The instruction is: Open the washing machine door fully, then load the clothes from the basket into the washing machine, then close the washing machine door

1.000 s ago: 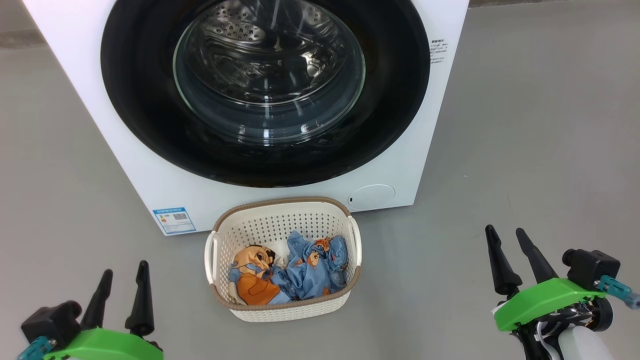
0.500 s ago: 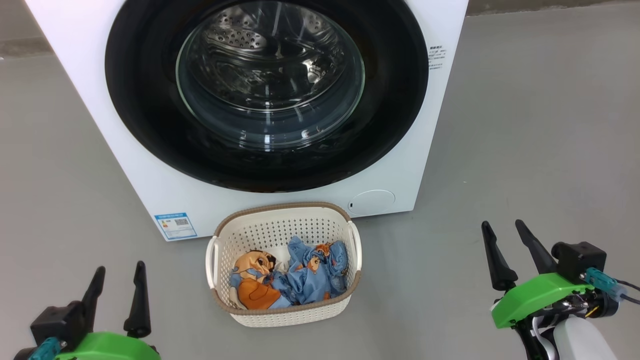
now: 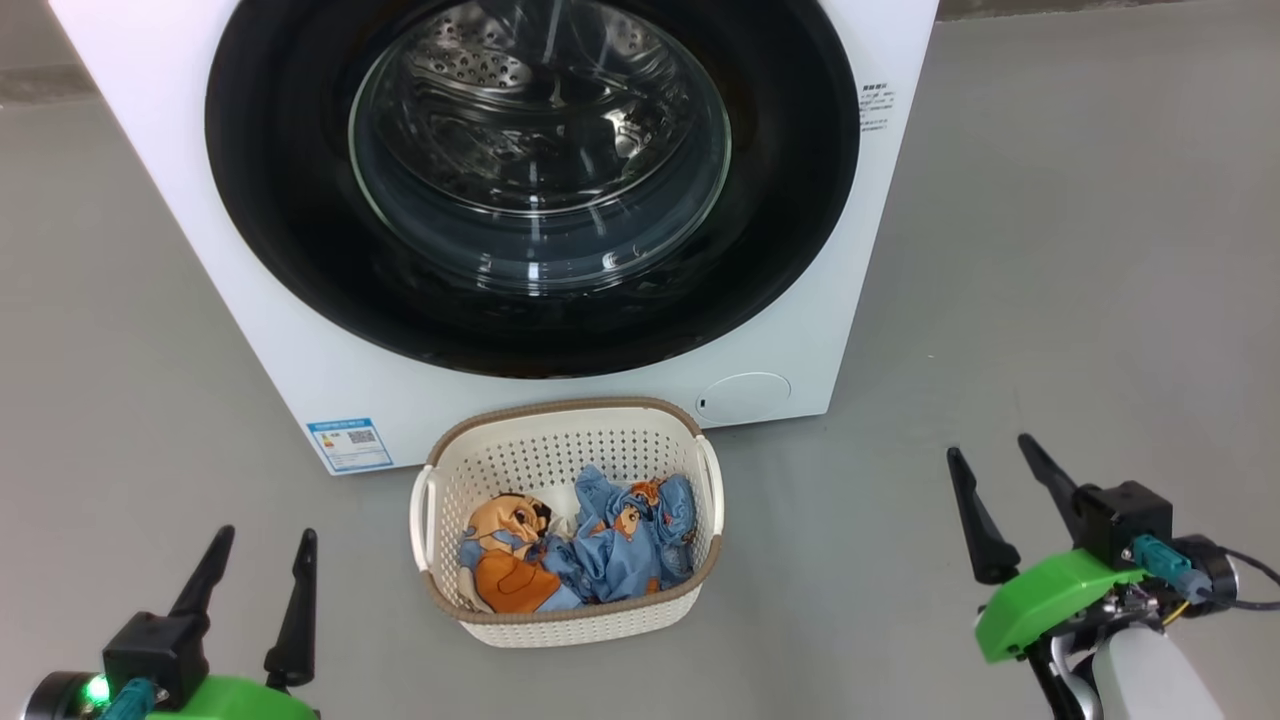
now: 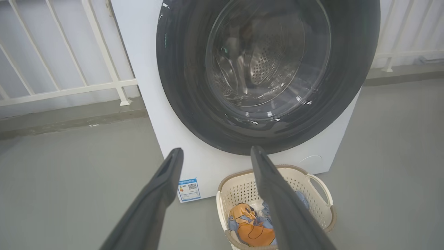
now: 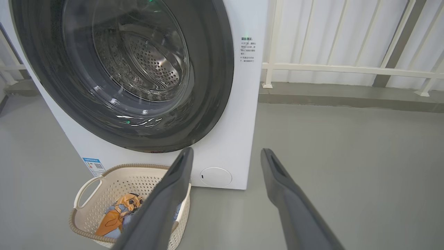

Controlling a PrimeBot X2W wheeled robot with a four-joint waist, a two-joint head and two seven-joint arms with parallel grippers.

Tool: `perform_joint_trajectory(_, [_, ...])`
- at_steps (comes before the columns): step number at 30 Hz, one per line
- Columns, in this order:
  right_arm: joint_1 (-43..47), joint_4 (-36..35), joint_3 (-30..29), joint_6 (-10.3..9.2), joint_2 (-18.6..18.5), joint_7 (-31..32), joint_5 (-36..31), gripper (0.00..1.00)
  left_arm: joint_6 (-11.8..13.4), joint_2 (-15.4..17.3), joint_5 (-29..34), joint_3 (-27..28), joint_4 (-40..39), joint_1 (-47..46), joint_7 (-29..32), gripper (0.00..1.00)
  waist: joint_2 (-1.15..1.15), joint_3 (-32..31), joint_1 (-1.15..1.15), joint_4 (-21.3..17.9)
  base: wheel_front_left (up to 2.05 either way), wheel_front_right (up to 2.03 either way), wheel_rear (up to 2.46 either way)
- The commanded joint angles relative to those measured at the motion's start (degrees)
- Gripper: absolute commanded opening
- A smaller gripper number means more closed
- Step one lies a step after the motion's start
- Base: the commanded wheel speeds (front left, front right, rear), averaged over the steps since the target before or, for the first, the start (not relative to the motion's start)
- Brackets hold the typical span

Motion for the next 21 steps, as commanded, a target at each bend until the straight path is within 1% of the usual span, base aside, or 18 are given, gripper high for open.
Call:
perform_joint_trajectory(1, [-2.8,-1.3,1.1,0.09,-0.2,-0.8,-1.3,1.0,0.0,1.7,1.3,2.3,-1.0,-2.8,-0.8,1.0,0.0,0.0,0.0,0.0,0.0,0.0,0.0])
perform_joint_trajectory(12, [-2.4,-2.6,-0.8,0.09,0.7,-0.8,-1.2,1.0,-0.1,0.8,0.4,4.3,-0.6,-2.9,-0.8,1.0,0.0,-0.3,-0.01,-0.1,0.0,0.0,0.0])
perform_joint_trajectory(21, [-2.1,-2.8,-1.8,0.09,1.1,-0.8,-1.2,1.0,0.0,0.7,1.0,5.8,1.2,-3.2,-0.8,1.0,0.0,-0.5,-0.01,-0.2,0.0,0.0,0.0])
